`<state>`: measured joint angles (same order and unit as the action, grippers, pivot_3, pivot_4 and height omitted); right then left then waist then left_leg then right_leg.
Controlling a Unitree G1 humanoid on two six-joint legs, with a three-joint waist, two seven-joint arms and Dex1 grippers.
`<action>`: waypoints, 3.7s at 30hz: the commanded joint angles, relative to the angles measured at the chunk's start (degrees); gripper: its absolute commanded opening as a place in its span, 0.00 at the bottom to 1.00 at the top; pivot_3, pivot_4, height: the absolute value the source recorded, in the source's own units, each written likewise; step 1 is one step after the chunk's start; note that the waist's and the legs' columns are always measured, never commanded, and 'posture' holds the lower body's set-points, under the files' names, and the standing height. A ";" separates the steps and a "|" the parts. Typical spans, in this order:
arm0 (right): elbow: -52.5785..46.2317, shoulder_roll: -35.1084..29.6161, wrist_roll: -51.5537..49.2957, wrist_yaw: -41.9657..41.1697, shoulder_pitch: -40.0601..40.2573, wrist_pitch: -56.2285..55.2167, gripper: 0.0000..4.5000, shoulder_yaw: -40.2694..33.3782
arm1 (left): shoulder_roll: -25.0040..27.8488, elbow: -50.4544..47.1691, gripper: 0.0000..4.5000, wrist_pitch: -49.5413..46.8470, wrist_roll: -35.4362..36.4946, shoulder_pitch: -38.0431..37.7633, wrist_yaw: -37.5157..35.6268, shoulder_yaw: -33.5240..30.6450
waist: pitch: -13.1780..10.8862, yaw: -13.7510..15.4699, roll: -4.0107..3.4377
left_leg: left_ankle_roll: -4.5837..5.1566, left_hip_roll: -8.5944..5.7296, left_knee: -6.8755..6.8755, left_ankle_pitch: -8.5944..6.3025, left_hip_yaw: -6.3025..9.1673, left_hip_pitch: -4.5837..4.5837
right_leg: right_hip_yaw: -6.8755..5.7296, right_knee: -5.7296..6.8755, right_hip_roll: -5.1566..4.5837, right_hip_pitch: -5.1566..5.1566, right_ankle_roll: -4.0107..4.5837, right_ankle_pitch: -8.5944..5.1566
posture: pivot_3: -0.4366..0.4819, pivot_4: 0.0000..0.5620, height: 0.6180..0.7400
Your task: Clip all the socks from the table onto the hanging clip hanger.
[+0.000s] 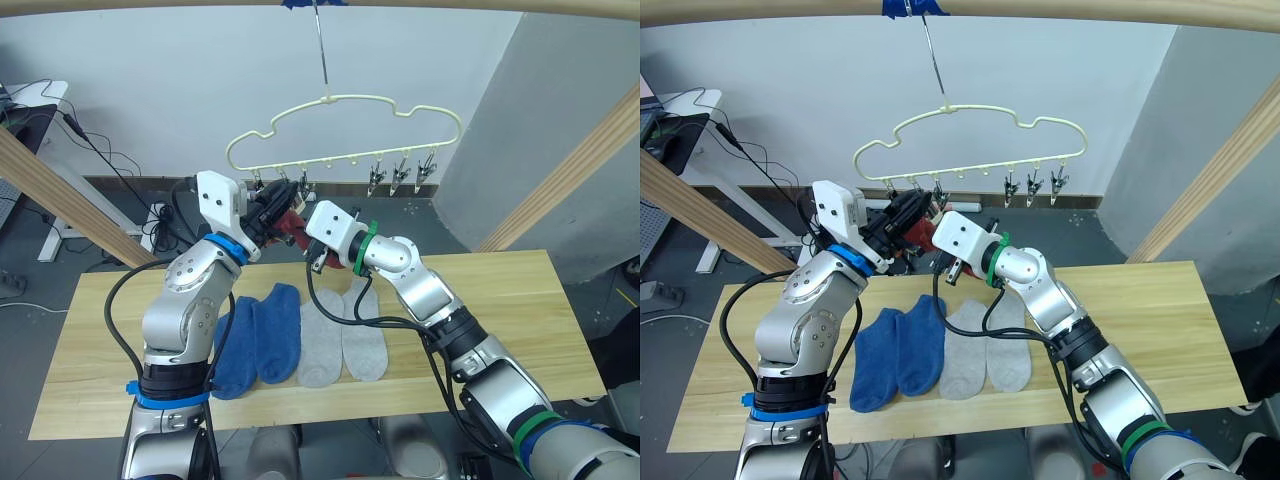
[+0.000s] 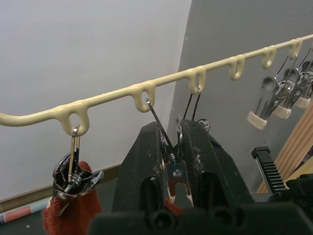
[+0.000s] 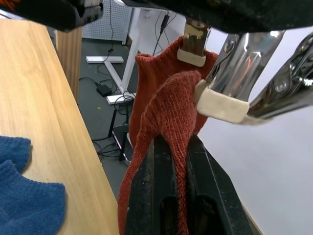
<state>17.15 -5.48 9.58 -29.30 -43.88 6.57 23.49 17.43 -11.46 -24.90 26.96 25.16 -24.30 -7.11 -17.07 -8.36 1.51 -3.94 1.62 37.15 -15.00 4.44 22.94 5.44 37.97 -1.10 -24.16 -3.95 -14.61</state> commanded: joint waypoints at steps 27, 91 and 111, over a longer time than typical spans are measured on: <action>-1.73 2.61 -1.58 0.75 0.53 2.42 0.00 -3.52 | 0.08 -2.43 0.07 0.77 0.09 0.11 0.27 -0.44 | 0.00 -0.10 0.00 | 0.00 0.00 0.00 0.00 -0.01 0.00 | 0.01 0.01 0.00 0.00 0.00 0.00 | 0.25 0.53 1.00; -1.52 9.18 -7.63 0.99 -1.03 7.73 0.24 -7.72 | 2.96 -3.68 0.69 1.72 0.25 -5.25 -1.03 -1.72 | 0.00 -1.02 0.00 | 0.00 0.00 -0.01 0.00 0.00 0.00 | 0.01 0.03 0.00 -0.03 0.00 0.00 | 0.27 0.50 1.00; -33.56 -7.26 -11.56 -11.15 11.71 20.69 0.54 -6.73 | 2.21 -5.89 0.69 15.78 -10.77 -11.02 -2.29 4.37 | 0.00 -0.95 0.00 | 0.00 0.01 -0.03 0.00 0.01 0.01 | 0.01 0.02 0.00 -0.03 0.00 0.00 | 0.26 0.51 1.00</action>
<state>-10.08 -11.99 0.43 -38.80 -33.01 25.53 17.79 20.33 -15.12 -11.58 17.41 14.64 -27.66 -3.26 -17.06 -9.31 1.51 -3.93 1.62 37.12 -15.00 4.44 22.94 5.47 37.99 -1.10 -24.18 -3.95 -14.61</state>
